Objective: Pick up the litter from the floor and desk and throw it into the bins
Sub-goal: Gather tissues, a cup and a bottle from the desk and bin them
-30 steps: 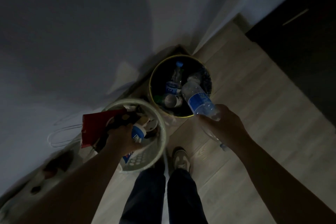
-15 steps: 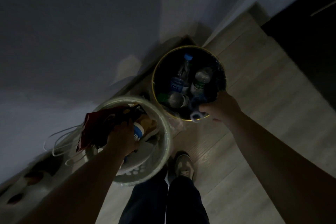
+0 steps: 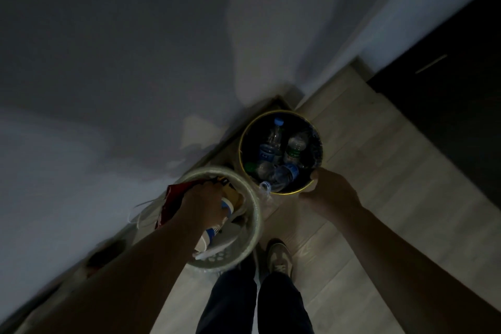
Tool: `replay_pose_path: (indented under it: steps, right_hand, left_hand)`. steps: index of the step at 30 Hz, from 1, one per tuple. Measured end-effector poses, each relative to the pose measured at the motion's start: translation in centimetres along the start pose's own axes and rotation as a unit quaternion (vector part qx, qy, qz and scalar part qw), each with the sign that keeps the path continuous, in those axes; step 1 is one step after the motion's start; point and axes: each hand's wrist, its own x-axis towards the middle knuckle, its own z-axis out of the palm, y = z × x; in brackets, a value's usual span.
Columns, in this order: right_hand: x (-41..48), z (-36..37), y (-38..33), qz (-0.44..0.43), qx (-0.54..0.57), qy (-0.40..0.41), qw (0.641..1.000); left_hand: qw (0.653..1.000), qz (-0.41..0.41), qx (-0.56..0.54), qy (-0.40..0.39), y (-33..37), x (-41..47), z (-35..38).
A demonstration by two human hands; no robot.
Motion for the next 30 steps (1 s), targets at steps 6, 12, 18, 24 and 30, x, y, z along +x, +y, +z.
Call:
replay_pose_path:
  steps: [6, 12, 18, 24, 30]
  right_hand:
    - [-8.4, -6.9, -1.7, -0.059, -0.099, -0.005, 0.993]
    - [-17.4, -16.5, -4.0, -0.18, -0.13, 0.017, 0.975]
    - [-26.8, -27.9, -6.9, -0.316, -0.143, 0.079, 0.935]
    - [-37.8, -39.1, -12.3, -0.471, -0.176, 0.189, 0.844]
    - [-51.0, -45.7, -19.3, -0.626, -0.122, 0.279, 0.718]
  left_hand:
    - [0.998, 0.031, -0.005, 0.045, 1.5, -8.6, -8.6]
    - [0.993, 0.075, -0.018, 0.093, 4.1, -19.2, -19.2]
    - [0.96, 0.118, -0.043, 0.249, 6.9, -31.3, -31.1]
    - [0.895, 0.105, -0.031, 0.433, 8.4, -46.1, -41.6]
    - [0.817, 0.031, 0.004, 0.576, 6.8, -62.5, -47.5]
